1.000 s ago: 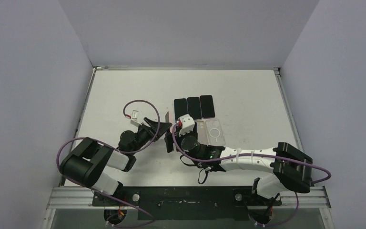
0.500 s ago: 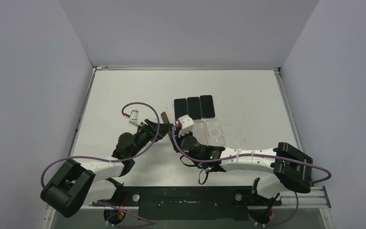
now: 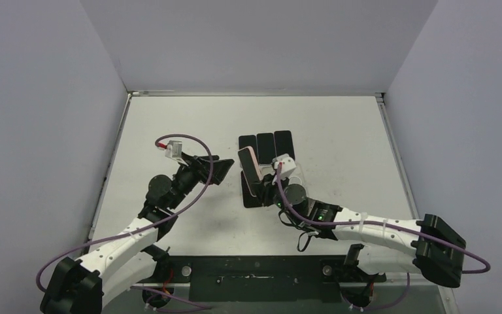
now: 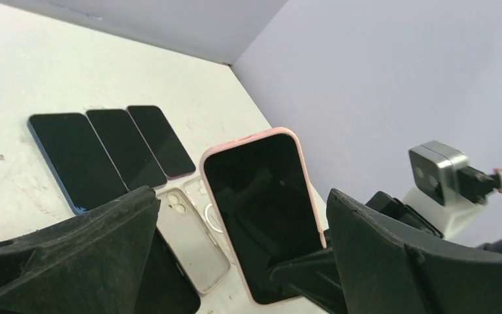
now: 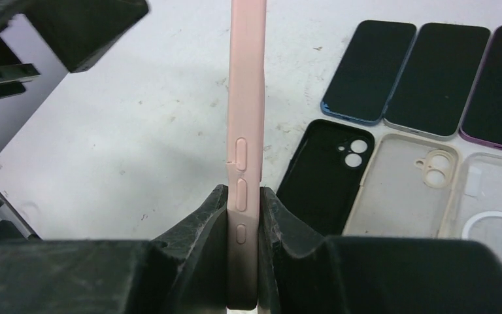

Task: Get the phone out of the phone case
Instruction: Pick up the phone at the center of the board.

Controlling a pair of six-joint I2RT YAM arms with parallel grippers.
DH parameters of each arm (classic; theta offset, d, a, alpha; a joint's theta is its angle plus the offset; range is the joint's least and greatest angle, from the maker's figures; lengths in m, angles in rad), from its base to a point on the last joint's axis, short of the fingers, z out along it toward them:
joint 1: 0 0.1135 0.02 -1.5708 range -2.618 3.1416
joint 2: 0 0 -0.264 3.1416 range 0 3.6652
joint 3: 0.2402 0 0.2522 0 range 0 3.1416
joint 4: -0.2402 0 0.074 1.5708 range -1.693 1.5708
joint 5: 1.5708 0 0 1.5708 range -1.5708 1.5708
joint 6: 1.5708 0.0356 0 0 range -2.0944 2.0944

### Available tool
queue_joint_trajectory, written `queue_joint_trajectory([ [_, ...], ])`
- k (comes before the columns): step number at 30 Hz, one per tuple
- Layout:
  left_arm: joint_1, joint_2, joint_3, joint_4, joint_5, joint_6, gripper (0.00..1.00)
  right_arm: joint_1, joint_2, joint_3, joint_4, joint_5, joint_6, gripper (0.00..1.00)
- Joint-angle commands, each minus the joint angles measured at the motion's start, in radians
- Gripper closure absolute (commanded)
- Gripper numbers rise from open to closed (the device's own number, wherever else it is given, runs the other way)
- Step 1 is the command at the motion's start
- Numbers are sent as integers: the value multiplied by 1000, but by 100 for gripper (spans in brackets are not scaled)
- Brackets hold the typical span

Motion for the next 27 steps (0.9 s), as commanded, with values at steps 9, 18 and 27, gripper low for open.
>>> queue_joint_trajectory([
  [9,16,-61,7,38,127,82,4,-160,-301,-187,191,-229,130,100],
  [18,10,14,22,209,293,-16,4,-249,-309,-289,463,-471,261,100],
  [27,-37,98,18,337,296,-114,11,-266,-153,-342,800,-605,390,100],
])
